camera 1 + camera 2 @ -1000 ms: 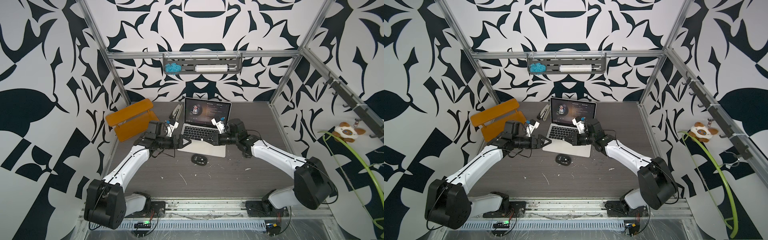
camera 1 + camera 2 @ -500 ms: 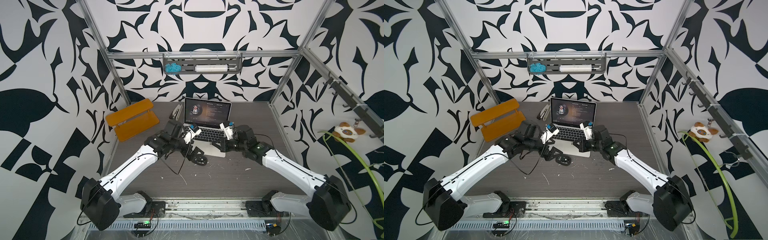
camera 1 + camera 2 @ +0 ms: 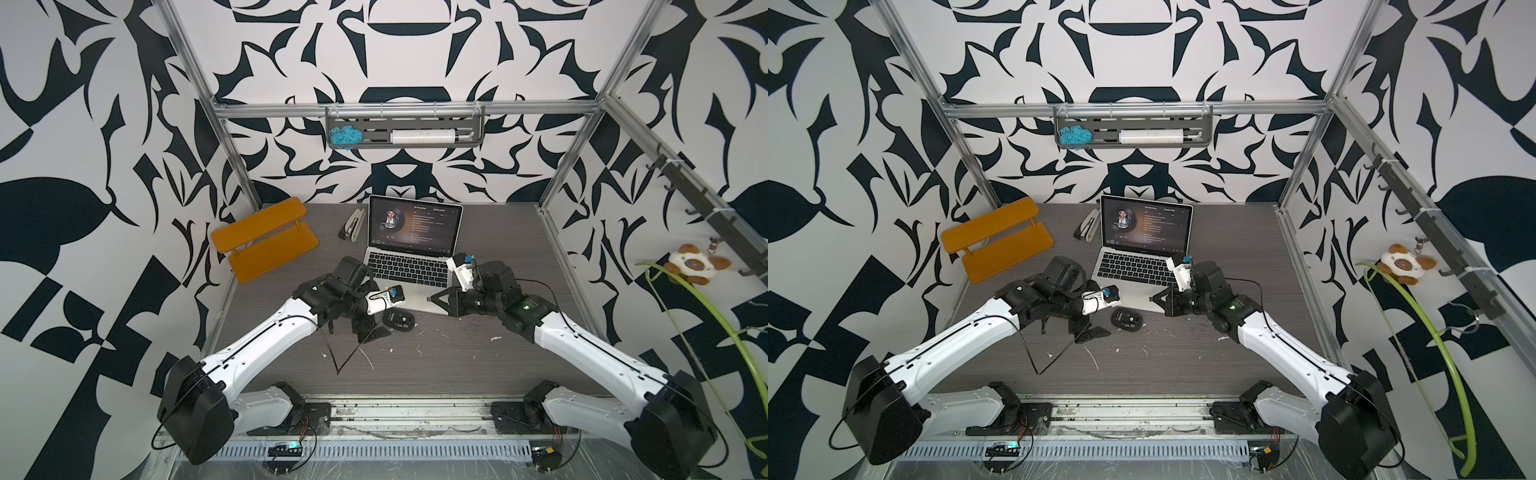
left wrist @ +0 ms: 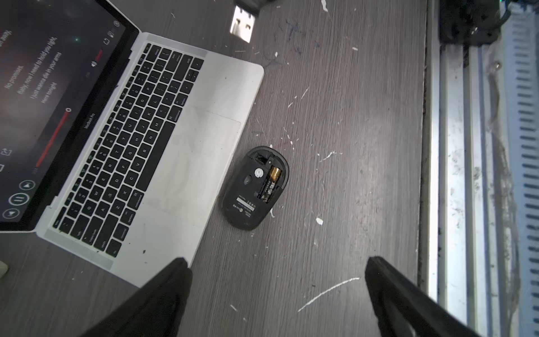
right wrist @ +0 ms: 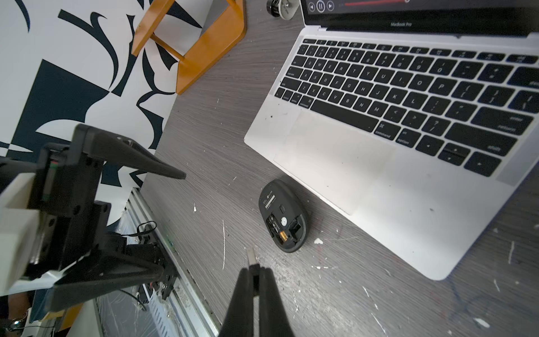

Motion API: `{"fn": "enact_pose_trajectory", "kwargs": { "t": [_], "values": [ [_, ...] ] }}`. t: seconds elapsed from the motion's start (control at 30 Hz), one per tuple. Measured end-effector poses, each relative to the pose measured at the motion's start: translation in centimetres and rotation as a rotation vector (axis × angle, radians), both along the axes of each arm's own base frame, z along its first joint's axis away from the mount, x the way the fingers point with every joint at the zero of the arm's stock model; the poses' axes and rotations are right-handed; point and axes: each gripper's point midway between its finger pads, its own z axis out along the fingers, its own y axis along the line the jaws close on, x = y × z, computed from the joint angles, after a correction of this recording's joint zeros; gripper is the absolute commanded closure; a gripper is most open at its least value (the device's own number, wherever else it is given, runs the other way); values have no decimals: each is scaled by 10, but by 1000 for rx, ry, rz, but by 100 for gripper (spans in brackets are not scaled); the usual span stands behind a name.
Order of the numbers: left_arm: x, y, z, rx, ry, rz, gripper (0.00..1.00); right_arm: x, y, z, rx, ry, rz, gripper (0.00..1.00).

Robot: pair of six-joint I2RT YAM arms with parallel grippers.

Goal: Remove the wireless mouse receiver from the laptop
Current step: Insert the USB plug into the mouse.

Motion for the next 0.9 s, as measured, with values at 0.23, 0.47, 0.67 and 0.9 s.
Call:
{"fn": "enact_pose_trajectory", "kwargs": {
  "t": [0.23, 0.47, 0.67, 0.9],
  "values": [
    [8, 4, -47, 121, -2, -74, 1, -13, -3, -5, 8, 40, 3, 100],
    [24, -4, -72, 150, -17, -78, 1, -22, -4, -18, -3, 95, 11, 100],
    [34, -12, -95, 171, -4, -98, 1, -24, -2, -21, 0, 115, 15, 100],
    [46, -19, -114, 195, -27, -141, 1, -22, 1, -23, 8, 133, 10, 100]
  ]
}}
